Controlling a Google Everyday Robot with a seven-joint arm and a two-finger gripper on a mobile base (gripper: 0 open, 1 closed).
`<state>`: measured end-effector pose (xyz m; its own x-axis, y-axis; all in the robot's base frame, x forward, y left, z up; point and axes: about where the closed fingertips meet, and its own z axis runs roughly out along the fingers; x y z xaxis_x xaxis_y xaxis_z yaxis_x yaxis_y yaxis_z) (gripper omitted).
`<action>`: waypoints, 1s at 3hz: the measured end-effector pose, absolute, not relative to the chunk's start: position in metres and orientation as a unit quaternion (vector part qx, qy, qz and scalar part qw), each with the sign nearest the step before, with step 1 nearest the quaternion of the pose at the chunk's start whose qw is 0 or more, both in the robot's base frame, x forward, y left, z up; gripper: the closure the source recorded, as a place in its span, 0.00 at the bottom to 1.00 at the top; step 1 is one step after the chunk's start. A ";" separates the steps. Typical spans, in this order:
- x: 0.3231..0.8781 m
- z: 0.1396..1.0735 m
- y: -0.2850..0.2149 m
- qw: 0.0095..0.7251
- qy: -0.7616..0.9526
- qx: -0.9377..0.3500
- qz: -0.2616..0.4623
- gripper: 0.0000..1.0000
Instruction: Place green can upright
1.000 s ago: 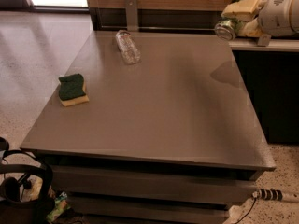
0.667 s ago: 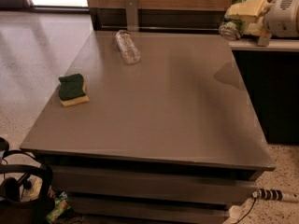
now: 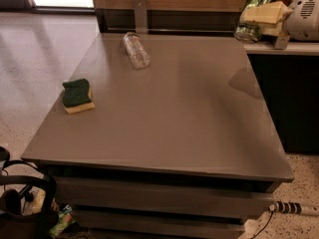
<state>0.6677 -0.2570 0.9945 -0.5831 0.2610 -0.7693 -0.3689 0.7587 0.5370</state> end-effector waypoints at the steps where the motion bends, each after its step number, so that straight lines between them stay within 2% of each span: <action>1: 0.668 0.994 -0.257 0.455 0.820 -0.032 0.346 1.00; 2: 0.668 0.997 -0.254 0.462 0.814 -0.060 0.346 1.00; 3: 0.669 1.006 -0.245 0.482 0.792 -0.145 0.346 1.00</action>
Offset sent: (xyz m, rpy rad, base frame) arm -0.0007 0.0123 0.0172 -0.1154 -0.1968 0.2131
